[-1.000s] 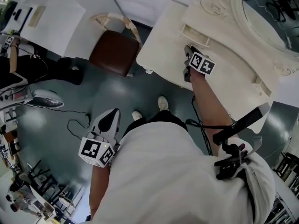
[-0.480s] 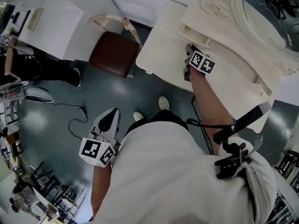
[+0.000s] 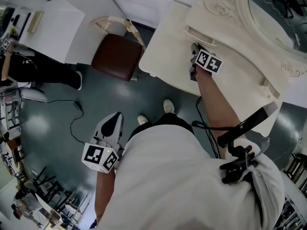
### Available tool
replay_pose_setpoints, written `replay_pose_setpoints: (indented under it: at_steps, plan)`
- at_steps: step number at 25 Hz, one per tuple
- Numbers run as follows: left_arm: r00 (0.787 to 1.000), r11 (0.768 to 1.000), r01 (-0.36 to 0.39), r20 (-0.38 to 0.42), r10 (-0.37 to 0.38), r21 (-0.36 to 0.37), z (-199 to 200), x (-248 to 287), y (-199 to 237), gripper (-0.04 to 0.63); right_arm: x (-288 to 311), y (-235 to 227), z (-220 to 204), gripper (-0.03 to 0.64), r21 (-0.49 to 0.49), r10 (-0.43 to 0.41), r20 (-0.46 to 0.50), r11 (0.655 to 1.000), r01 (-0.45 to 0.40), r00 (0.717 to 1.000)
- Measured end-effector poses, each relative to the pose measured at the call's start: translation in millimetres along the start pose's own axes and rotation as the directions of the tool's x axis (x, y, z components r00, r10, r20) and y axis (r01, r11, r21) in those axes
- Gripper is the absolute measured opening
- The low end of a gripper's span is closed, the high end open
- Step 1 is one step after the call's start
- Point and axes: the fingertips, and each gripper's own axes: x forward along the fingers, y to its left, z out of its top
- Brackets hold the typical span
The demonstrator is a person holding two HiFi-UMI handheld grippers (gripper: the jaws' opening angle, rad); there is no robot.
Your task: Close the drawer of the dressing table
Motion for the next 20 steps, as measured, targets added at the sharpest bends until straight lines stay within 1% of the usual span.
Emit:
replay_pose_setpoints:
  at_steps: [20]
  plan:
    - [1.000, 1.000, -0.007, 0.002, 0.007, 0.028, 10.7, 10.3, -0.3, 0.000, 18.1, -11.1, 27.2, 0.091, -0.007, -0.001, 0.015, 1.000, 0.001, 1.000]
